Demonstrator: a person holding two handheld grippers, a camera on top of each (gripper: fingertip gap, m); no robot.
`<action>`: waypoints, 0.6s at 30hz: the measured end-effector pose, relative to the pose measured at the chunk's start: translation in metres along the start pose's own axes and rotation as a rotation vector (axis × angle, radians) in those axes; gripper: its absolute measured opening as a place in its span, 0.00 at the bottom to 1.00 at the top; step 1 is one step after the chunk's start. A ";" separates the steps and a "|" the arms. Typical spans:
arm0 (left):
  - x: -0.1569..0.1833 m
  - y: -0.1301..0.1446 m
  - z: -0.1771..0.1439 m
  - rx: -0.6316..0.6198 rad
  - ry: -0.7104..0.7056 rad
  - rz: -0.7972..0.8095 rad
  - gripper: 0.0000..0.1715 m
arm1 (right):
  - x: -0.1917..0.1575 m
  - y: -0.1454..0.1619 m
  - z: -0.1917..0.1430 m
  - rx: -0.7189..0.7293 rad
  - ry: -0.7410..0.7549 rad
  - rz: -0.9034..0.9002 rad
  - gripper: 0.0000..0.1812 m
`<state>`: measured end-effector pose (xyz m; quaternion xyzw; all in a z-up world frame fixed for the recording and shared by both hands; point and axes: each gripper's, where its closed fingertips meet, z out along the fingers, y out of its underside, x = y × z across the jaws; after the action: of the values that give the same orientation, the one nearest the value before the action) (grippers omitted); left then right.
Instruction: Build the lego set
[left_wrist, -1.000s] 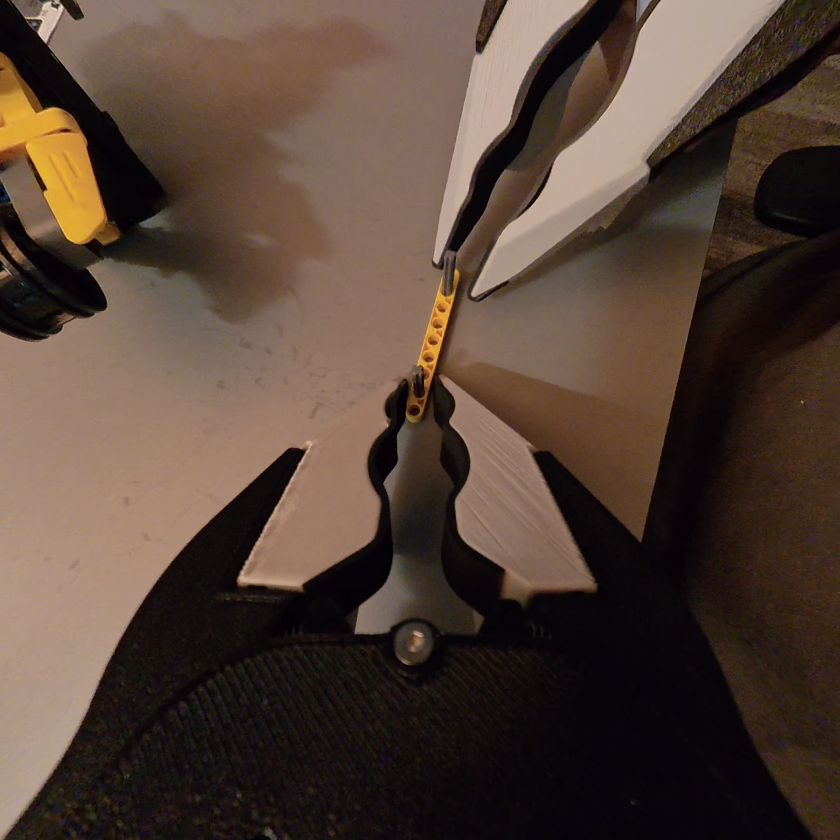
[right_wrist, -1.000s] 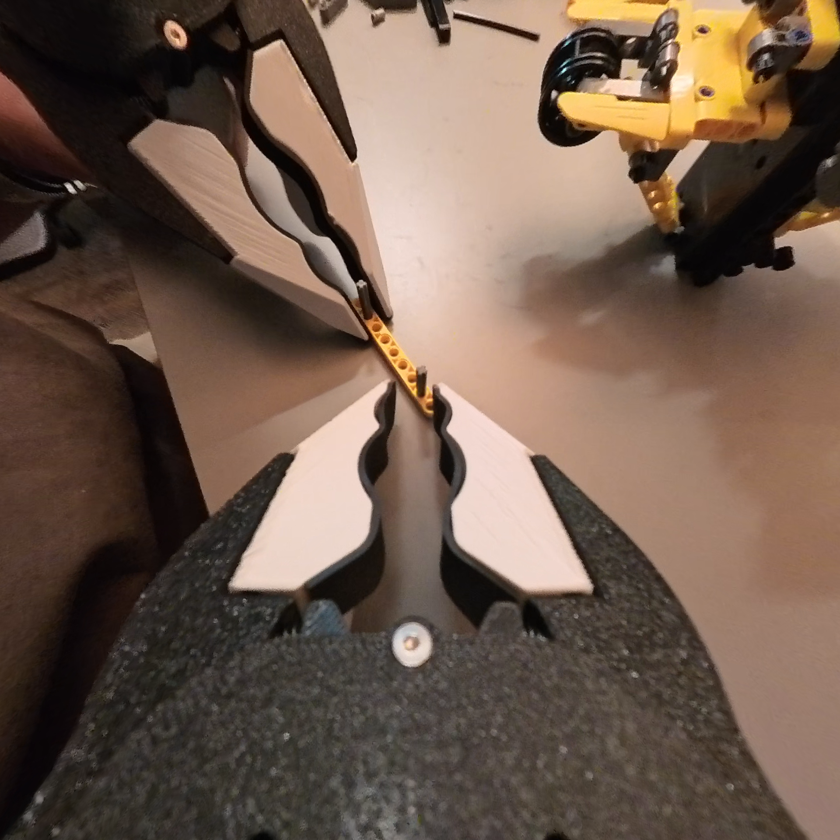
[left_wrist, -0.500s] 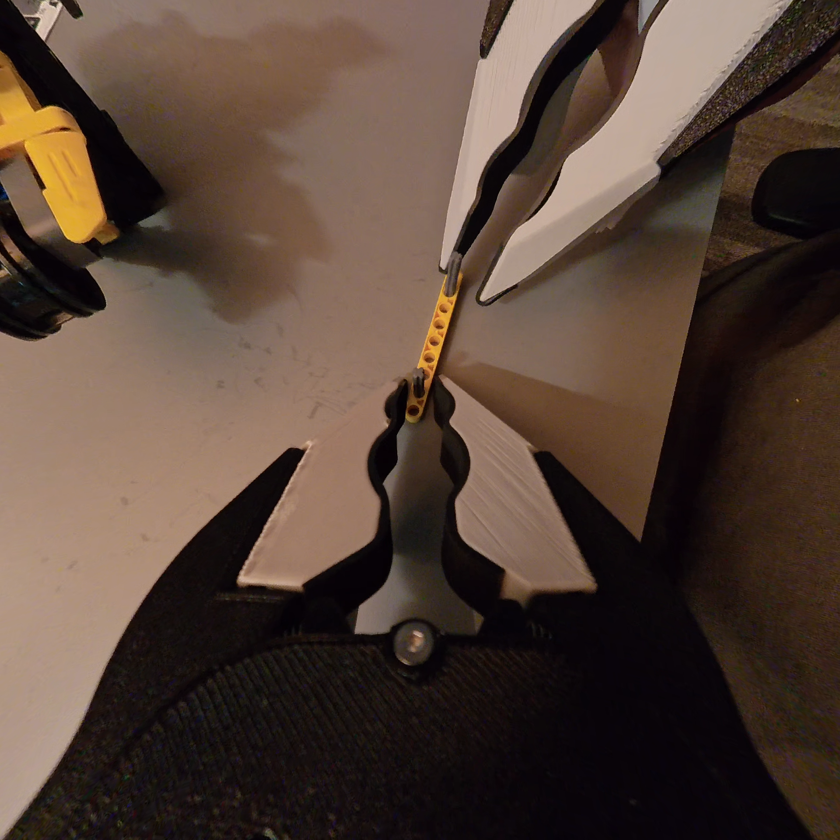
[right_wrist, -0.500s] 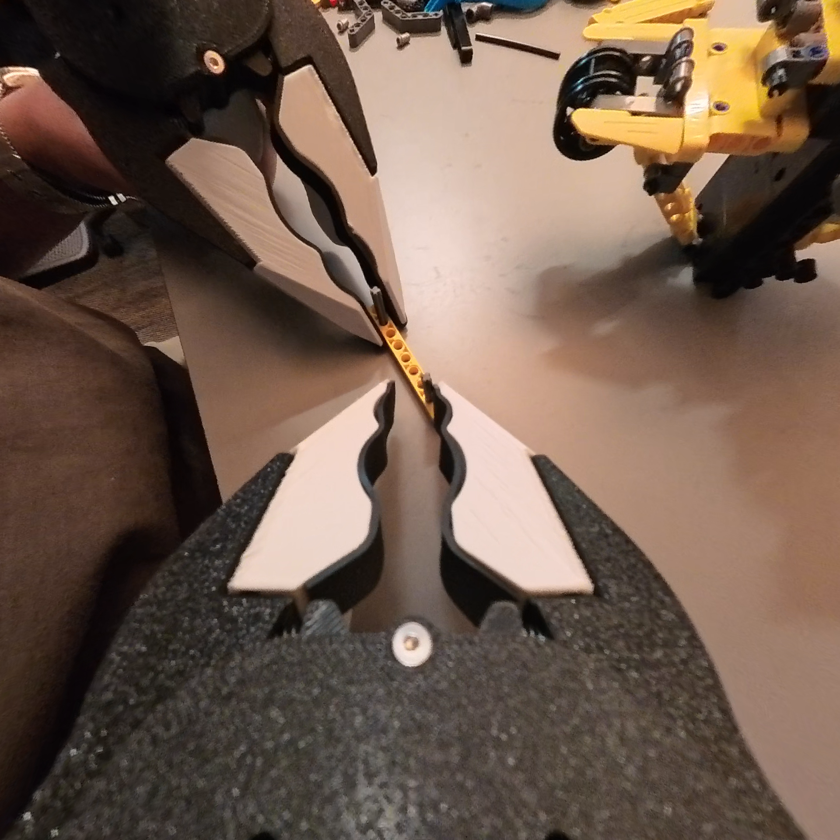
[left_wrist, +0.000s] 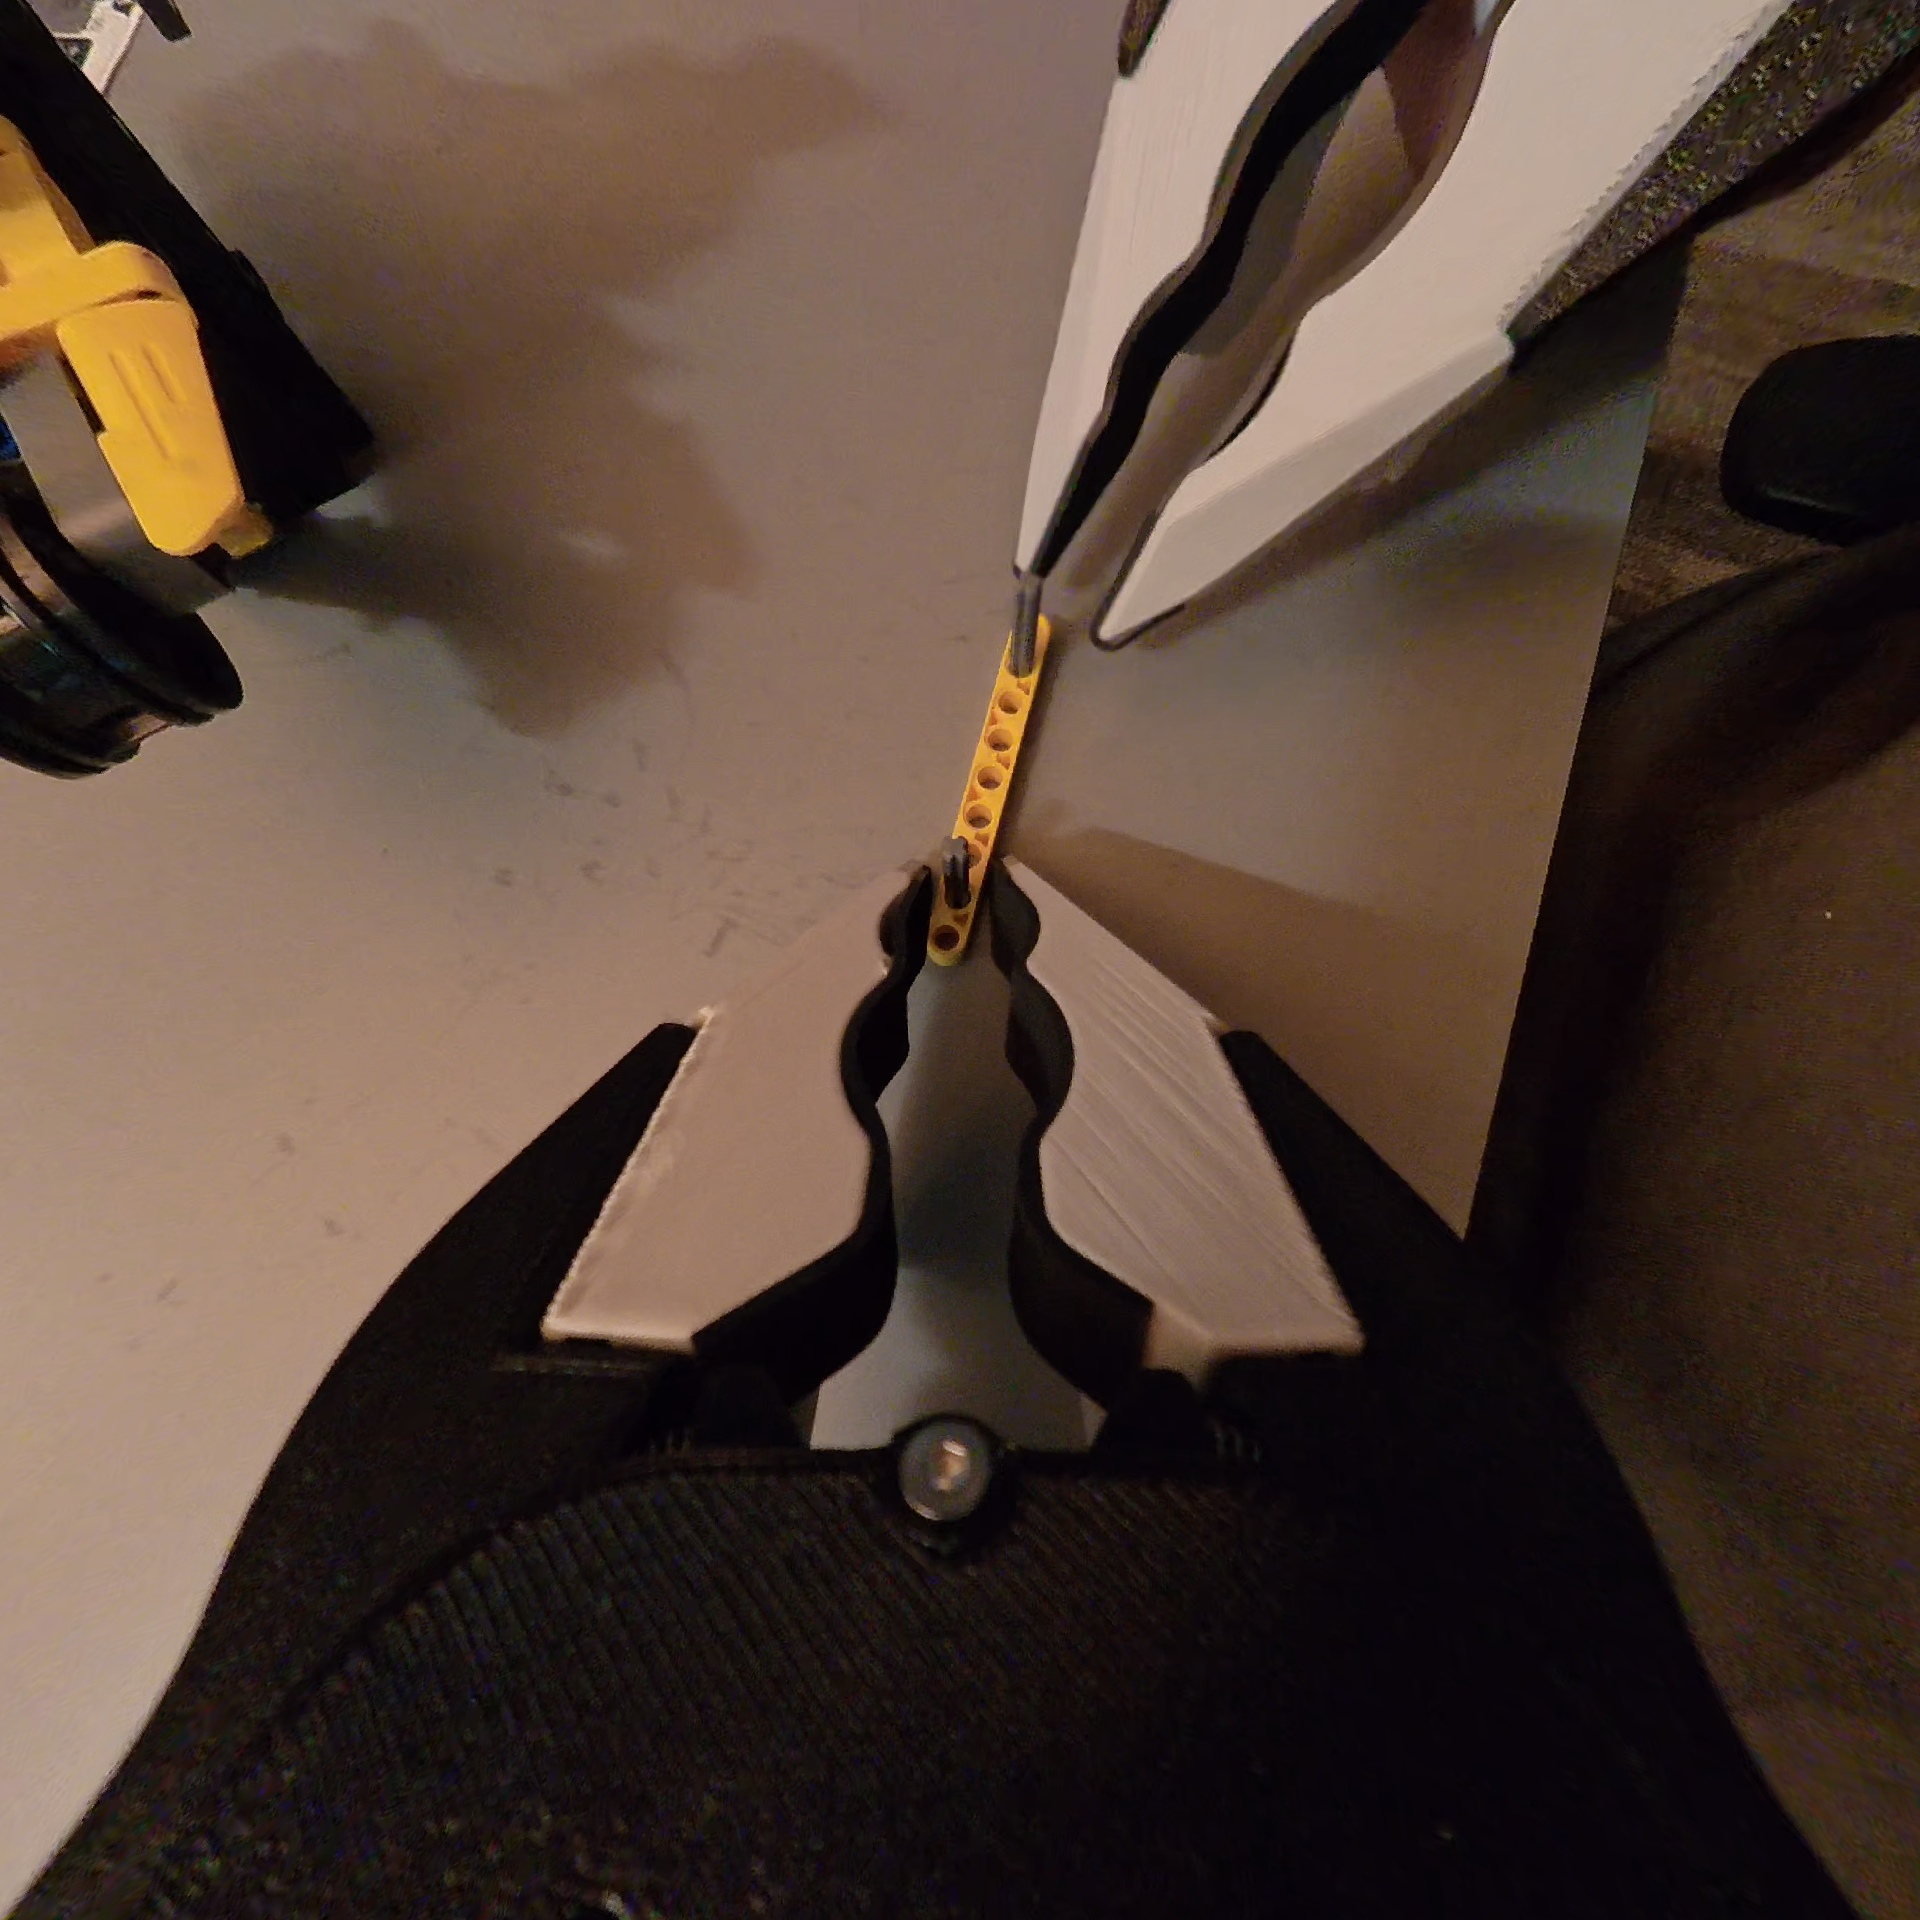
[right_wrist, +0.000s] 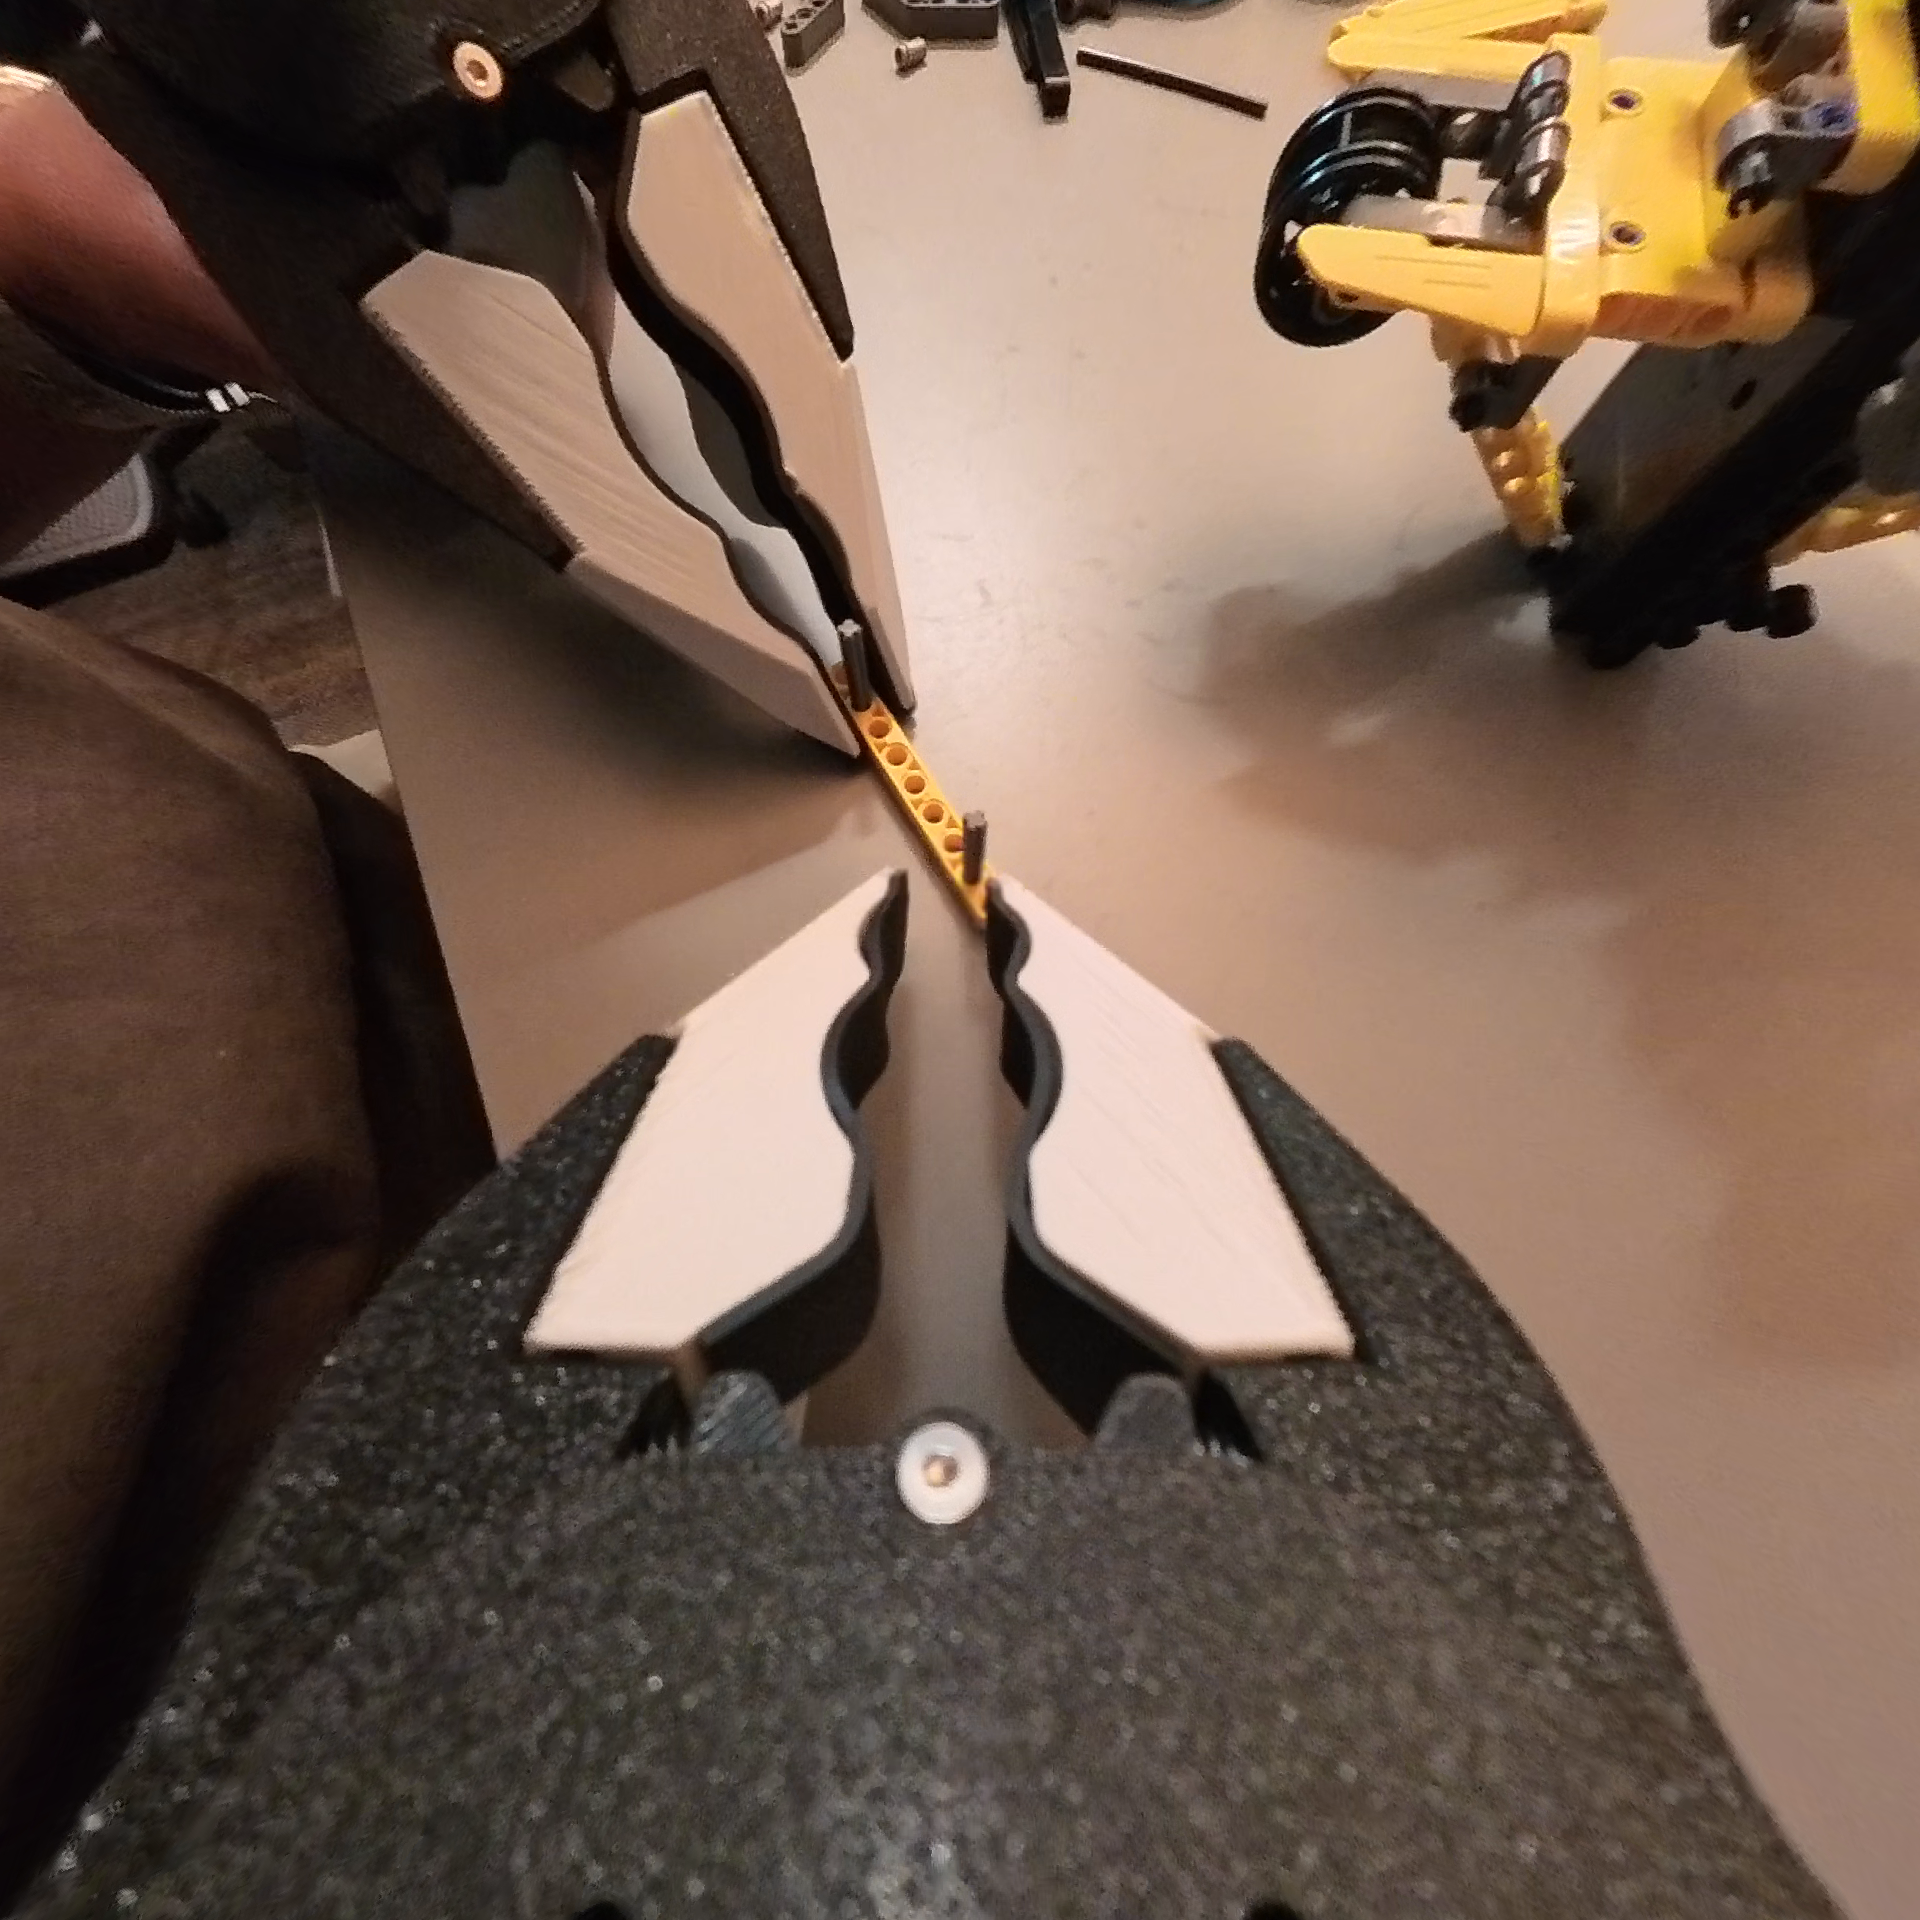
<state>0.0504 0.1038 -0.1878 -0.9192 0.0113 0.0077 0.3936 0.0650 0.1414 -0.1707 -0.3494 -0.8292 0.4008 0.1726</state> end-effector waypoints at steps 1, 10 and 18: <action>0.000 0.000 0.000 0.000 0.000 0.000 0.06 | 0.003 0.000 -0.001 0.001 0.006 -0.013 0.08; 0.001 0.000 0.000 -0.001 0.014 -0.005 0.07 | 0.000 -0.023 -0.018 0.206 -0.262 -0.304 0.08; 0.001 0.000 0.000 -0.001 0.019 -0.015 0.07 | 0.000 -0.021 -0.009 0.145 -0.511 -0.346 0.10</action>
<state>0.0512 0.1037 -0.1880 -0.9195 0.0082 -0.0037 0.3930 0.0616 0.1373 -0.1486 -0.0779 -0.8621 0.4984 0.0486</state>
